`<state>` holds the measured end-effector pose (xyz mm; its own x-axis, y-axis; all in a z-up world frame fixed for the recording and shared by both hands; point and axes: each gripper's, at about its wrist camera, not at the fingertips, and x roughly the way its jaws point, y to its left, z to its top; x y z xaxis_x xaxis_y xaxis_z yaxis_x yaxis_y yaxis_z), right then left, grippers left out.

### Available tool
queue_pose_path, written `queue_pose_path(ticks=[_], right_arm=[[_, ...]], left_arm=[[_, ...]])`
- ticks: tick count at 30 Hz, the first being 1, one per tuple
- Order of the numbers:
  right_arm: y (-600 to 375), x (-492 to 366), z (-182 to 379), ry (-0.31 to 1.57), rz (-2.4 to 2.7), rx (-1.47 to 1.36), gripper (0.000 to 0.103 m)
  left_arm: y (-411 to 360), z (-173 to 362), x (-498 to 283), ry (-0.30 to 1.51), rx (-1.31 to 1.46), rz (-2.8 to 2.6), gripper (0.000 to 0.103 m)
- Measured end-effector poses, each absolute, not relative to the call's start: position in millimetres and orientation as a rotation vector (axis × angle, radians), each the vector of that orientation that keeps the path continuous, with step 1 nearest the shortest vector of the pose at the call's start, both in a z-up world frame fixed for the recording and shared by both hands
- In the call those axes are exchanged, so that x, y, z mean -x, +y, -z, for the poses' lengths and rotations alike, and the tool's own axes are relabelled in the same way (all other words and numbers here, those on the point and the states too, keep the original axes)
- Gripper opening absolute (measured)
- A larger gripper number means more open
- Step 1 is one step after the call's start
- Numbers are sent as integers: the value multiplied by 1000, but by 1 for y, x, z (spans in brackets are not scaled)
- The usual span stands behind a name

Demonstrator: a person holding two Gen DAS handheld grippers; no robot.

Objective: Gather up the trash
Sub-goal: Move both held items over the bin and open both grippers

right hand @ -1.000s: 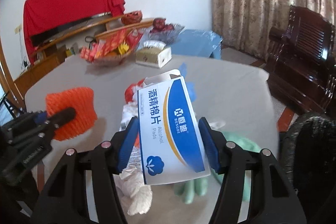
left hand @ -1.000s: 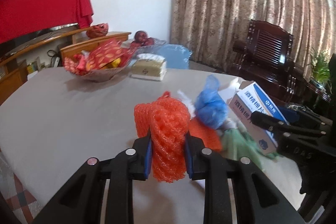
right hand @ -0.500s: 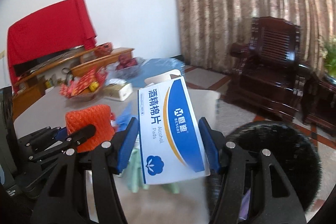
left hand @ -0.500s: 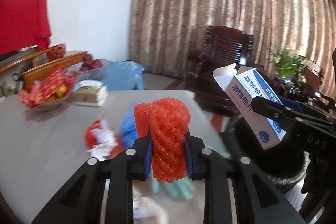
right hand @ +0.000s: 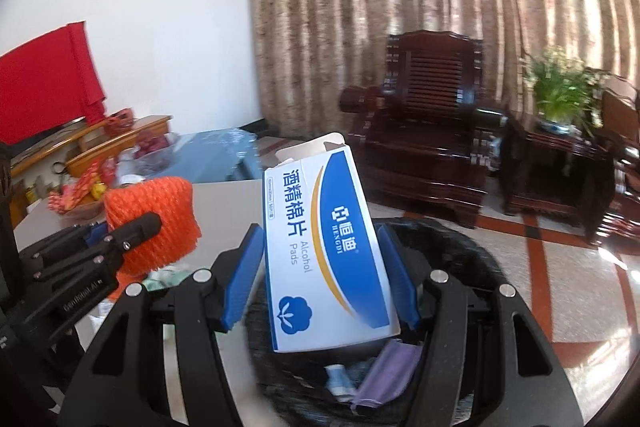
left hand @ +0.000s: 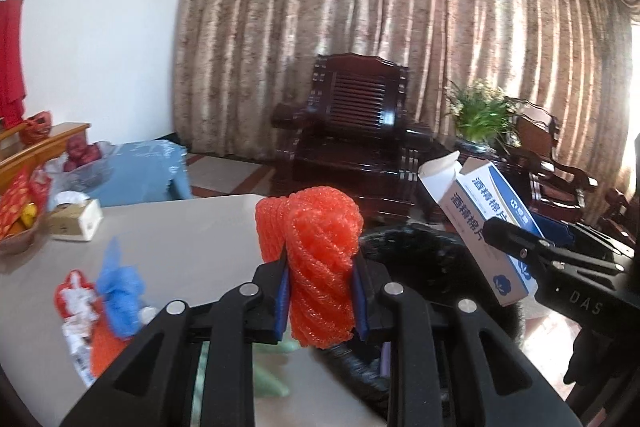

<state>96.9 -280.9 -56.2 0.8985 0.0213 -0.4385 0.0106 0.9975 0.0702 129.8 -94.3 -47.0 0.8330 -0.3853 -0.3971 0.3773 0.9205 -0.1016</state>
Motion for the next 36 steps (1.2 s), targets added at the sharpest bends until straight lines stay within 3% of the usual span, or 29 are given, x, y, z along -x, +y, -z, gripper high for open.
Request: queue_pose_path(ticks=[18, 20, 22, 23, 29, 36], right_arm=[[-362, -109, 132, 589, 185, -99, 58], [-363, -112, 139, 604, 200, -90, 59], [-363, -112, 145, 618, 210, -80, 75], [-363, -111, 147, 616, 219, -74, 77], [-357, -101, 146, 593, 245, -98, 97], [-328, -99, 125, 541, 180, -116, 98]], left_arm=[[-214, 85, -174, 547, -15, 585, 27], [-217, 87, -177, 558, -8, 598, 38], [-214, 88, -177, 570, -3, 597, 55], [-211, 88, -177, 569, 7, 596, 58], [-185, 82, -174, 560, 27, 550, 71], [-130, 71, -154, 520, -1, 423, 80]])
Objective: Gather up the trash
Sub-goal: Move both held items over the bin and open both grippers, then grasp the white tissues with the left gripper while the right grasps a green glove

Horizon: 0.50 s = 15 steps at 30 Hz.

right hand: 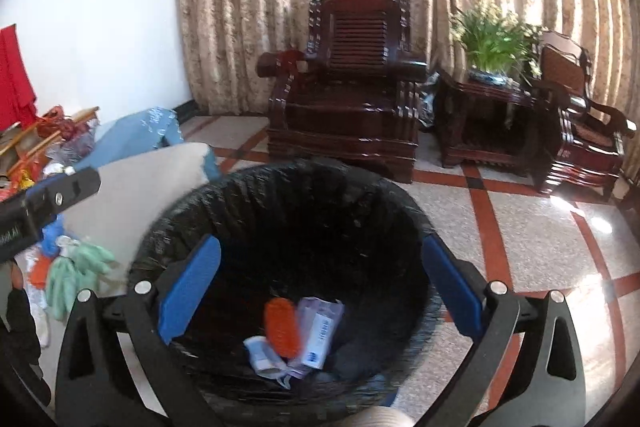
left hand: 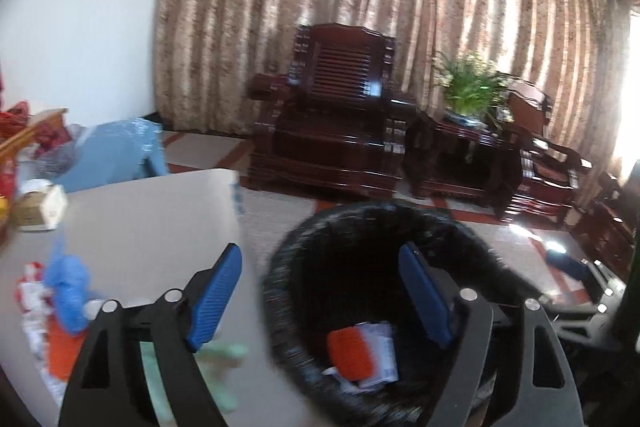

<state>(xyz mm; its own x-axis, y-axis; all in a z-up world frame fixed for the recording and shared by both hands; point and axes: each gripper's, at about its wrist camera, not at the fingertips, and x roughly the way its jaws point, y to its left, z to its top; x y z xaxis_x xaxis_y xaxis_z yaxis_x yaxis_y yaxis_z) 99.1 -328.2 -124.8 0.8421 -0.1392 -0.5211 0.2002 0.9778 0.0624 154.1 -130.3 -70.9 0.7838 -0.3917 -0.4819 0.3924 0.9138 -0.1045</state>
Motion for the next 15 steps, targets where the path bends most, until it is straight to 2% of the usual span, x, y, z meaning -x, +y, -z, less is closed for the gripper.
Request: queue_pose_path(ticks=[15], right_arm=[[-191, -101, 101, 464, -107, -62, 98]], left_arm=[[31, 90, -86, 511, 26, -5, 80]])
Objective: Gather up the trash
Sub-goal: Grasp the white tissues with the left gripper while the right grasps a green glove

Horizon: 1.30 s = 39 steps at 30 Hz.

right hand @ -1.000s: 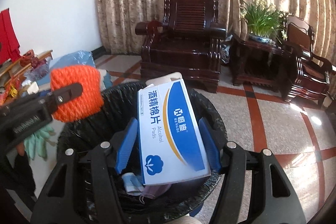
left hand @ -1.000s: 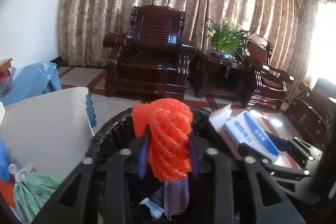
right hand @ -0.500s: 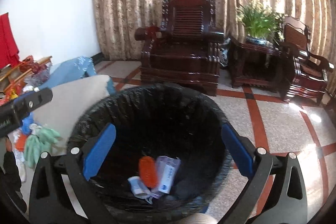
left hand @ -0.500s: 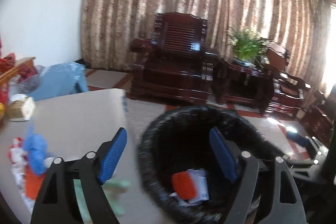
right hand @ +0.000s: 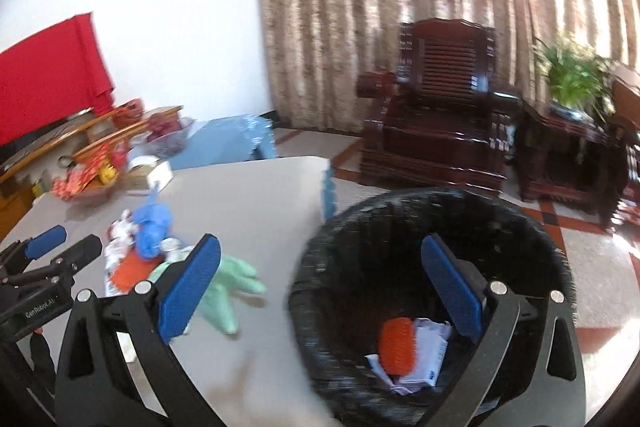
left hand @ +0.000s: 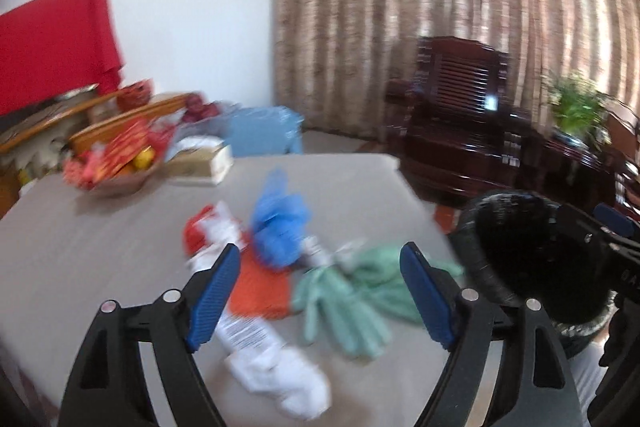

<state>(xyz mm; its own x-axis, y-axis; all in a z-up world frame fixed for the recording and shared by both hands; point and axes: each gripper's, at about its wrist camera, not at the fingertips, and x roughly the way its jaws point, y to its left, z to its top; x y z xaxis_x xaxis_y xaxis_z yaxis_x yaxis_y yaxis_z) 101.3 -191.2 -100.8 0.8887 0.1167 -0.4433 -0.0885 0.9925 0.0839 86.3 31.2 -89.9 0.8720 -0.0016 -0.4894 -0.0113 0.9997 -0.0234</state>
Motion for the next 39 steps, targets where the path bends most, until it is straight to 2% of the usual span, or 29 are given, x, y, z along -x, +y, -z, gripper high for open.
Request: queue_pose_path(ticks=[16, 21, 23, 29, 32, 39], right_arm=[[-147, -103, 122, 494, -192, -17, 98], [-148, -105, 127, 502, -192, -19, 98], [-145, -105, 128, 504, -193, -13, 98], [-141, -105, 130, 505, -201, 3, 98], [-138, -105, 128, 500, -207, 12, 98], [-127, -107, 123, 488, -235, 31, 98]], left_arm=[[48, 152, -77, 648, 72, -144, 79], [47, 169, -83, 706, 79, -148, 63], [47, 177, -86, 737, 93, -131, 50], [44, 178, -86, 744, 100, -80, 24], [49, 173, -85, 735, 121, -70, 19], [57, 138, -73, 630, 140, -58, 19]])
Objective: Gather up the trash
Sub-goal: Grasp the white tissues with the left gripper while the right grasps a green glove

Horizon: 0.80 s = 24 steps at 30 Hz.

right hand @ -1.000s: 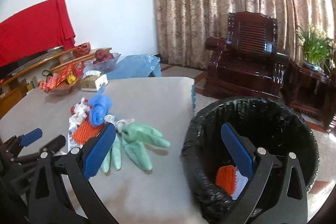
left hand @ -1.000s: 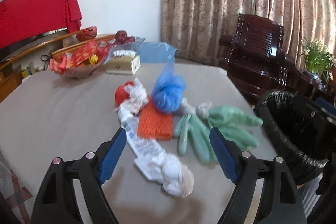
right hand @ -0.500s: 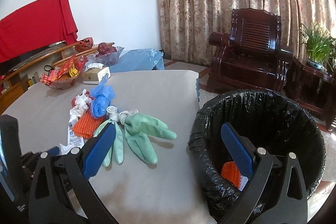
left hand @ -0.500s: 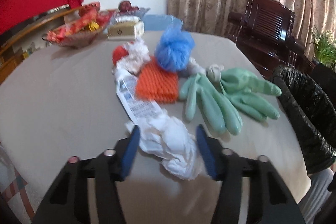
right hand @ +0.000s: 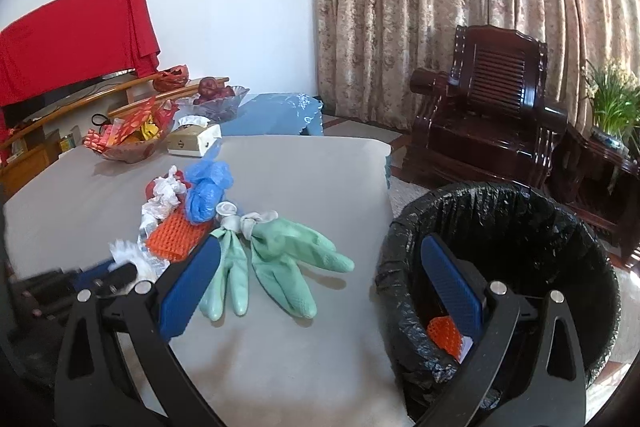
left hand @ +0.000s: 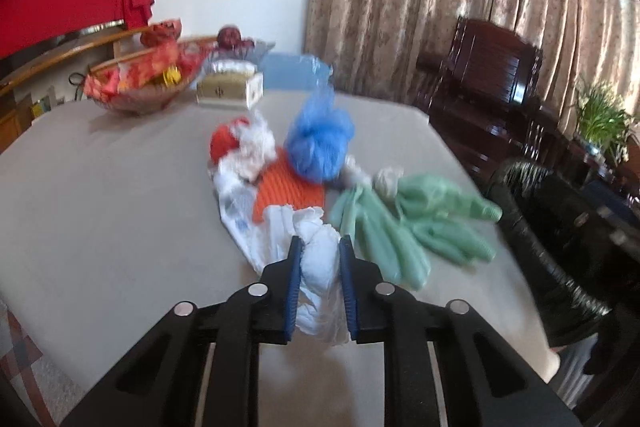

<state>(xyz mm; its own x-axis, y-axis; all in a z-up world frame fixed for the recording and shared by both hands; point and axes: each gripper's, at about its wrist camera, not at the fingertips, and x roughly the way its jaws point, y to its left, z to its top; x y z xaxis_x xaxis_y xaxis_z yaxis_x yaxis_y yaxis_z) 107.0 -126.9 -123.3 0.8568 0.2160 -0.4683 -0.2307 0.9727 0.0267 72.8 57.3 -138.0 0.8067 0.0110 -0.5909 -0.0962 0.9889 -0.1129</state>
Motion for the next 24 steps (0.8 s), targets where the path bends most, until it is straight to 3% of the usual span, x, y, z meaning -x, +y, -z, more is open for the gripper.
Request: queue_pose_path(ticks=[14, 24], right_arm=[[-71, -128, 124, 493, -355, 25, 97], [-23, -161, 153, 592, -403, 44, 79]], left_arm=[[90, 116, -80, 551, 109, -129, 19], [122, 122, -91, 554, 104, -183, 18]])
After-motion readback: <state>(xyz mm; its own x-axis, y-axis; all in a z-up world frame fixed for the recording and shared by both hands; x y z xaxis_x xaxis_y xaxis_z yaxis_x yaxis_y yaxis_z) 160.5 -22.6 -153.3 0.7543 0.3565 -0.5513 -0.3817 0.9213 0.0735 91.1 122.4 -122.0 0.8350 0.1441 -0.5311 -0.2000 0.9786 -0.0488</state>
